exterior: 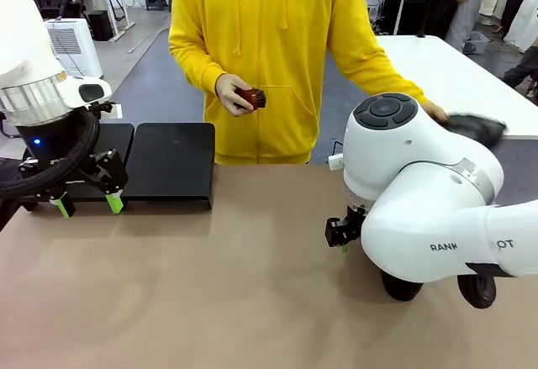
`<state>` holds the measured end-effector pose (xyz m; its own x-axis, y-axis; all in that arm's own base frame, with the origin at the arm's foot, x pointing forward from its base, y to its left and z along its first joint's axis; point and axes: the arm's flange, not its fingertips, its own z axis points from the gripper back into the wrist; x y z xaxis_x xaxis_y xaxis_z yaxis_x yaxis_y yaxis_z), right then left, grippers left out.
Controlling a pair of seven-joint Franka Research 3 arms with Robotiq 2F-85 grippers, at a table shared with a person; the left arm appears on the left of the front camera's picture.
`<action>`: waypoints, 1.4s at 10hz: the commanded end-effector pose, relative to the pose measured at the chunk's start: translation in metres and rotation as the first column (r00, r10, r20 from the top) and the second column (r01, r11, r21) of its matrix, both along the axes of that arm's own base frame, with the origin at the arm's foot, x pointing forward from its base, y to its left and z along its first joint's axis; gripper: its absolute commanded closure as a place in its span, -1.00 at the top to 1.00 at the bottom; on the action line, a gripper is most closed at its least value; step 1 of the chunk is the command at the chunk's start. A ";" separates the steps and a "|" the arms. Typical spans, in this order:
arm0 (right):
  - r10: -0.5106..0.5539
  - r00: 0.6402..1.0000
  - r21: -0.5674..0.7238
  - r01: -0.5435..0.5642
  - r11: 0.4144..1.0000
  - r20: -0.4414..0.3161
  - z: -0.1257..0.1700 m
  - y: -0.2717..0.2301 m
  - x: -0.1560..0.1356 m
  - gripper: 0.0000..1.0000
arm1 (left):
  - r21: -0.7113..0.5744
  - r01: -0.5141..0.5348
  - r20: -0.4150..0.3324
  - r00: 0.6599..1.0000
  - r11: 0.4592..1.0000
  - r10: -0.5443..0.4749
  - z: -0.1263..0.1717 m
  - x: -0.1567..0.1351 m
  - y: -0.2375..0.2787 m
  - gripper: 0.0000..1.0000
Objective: Organize the shoes by placing them on the stand.
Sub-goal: Pick up one Shoe and place it in the middle of the table.
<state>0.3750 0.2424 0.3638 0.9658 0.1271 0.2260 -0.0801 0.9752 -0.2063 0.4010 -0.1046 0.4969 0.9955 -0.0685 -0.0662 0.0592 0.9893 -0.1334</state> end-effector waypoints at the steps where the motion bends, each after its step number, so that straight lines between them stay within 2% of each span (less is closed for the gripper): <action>1: -0.038 0.999 -0.019 0.038 0.999 0.027 -0.002 -0.004 0.000 1.00 | 0.012 0.012 0.001 1.000 1.000 -0.012 0.001 -0.001 0.002 0.70; 6: -0.075 0.997 -0.025 0.075 0.997 -0.016 -0.032 -0.009 0.014 1.00 | 0.012 0.012 0.001 1.000 1.000 -0.012 0.001 -0.001 0.002 0.70; 8: -0.077 0.997 0.020 0.078 0.997 -0.030 -0.038 -0.011 0.016 1.00 | 0.012 0.012 0.001 1.000 1.000 -0.012 0.001 -0.001 0.002 0.70; 9: -0.070 0.997 0.023 0.070 0.997 -0.016 -0.037 -0.012 0.016 0.71 | 0.012 0.012 0.001 1.000 1.000 -0.012 0.001 -0.001 0.002 0.70; 13: -0.114 0.993 0.000 0.114 0.994 -0.020 -0.037 -0.021 0.017 -0.87 | 0.012 0.012 0.001 1.000 1.000 -0.012 0.001 -0.001 0.002 0.70; 14: -0.128 0.992 -0.005 0.128 0.992 -0.019 -0.037 -0.025 0.018 -1.00 | 0.012 0.012 0.001 1.000 1.000 -0.012 0.001 -0.001 0.002 0.70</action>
<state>0.3934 0.2189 0.3291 0.9829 0.0304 0.1818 0.0037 0.9828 -0.1845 0.4010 -0.1046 0.4969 0.9954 -0.0686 -0.0662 0.0593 0.9893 -0.1334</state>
